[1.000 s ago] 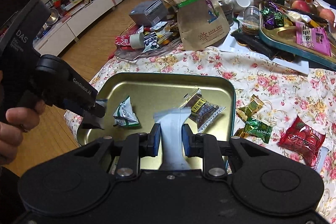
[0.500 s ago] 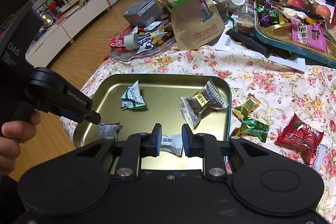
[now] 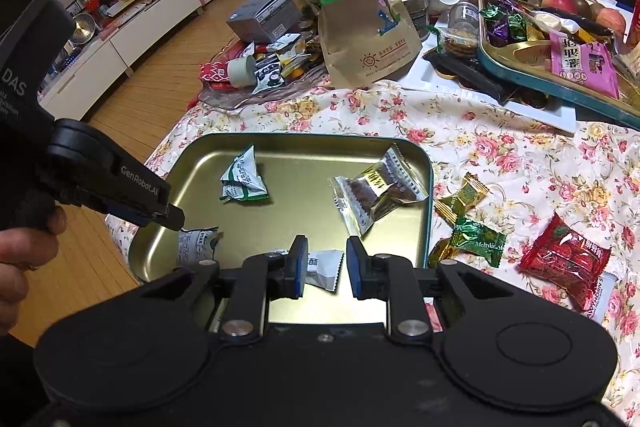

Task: Organize snacks
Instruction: 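Open the left tool over the gold tray while the right tool opens, dropping the blue bar, then move the left tool toward the gold-wrapped candy on the tablecloth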

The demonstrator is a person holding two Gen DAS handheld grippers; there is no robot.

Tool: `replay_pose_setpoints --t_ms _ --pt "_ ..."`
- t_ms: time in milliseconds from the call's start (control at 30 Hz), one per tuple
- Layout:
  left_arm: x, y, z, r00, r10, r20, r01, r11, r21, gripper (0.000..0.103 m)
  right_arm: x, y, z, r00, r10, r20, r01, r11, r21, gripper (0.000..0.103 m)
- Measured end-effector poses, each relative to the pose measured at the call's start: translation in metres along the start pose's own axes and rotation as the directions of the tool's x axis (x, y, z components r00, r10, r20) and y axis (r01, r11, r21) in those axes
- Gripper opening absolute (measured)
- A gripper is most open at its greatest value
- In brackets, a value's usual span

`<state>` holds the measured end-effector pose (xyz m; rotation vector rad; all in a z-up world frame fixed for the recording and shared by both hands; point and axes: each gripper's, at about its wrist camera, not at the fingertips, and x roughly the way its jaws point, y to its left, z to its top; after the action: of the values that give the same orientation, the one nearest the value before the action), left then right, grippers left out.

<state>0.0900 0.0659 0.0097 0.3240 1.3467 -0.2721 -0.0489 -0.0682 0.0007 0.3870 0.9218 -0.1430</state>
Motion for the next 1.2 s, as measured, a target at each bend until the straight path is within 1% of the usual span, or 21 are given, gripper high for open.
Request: replay_pose_setpoints --t_ms 433,567,767,867,1000,1100,1200 --pt "-0.011 -0.029 0.0 1.0 -0.028 0.009 0.028 0.999 0.036 0.042 -0.005 -0.016 -0.003 0.999 -0.04 0.002 0.04 0.999 0.016 0.025" --pt "-0.016 -0.049 0.001 0.999 -0.038 0.016 0.037 0.998 0.06 0.042 -0.012 -0.027 -0.003 0.998 -0.06 0.015 0.059 0.998 0.036 0.025" --pt "-0.022 -0.087 -0.003 0.998 -0.052 0.02 0.049 0.99 0.132 0.042 -0.026 -0.059 -0.001 0.993 -0.11 0.037 0.105 0.988 0.109 0.025" --pt "-0.024 -0.108 -0.006 0.998 -0.06 0.02 0.055 0.983 0.174 0.042 -0.034 -0.08 -0.002 0.988 -0.15 0.041 0.142 0.976 0.164 0.025" --pt "-0.023 -0.132 -0.01 0.997 -0.074 0.006 0.071 0.974 0.215 0.042 -0.044 -0.114 -0.006 0.979 -0.203 0.025 0.19 0.946 0.264 0.025" --pt "-0.019 -0.15 -0.013 0.994 -0.104 -0.017 0.105 0.966 0.234 0.042 -0.052 -0.139 -0.011 0.968 -0.249 0.014 0.23 0.915 0.331 0.026" --pt "-0.014 -0.171 -0.018 0.99 -0.139 -0.033 0.143 0.954 0.263 0.042 -0.06 -0.157 -0.014 0.957 -0.291 0.02 0.263 0.892 0.368 0.027"
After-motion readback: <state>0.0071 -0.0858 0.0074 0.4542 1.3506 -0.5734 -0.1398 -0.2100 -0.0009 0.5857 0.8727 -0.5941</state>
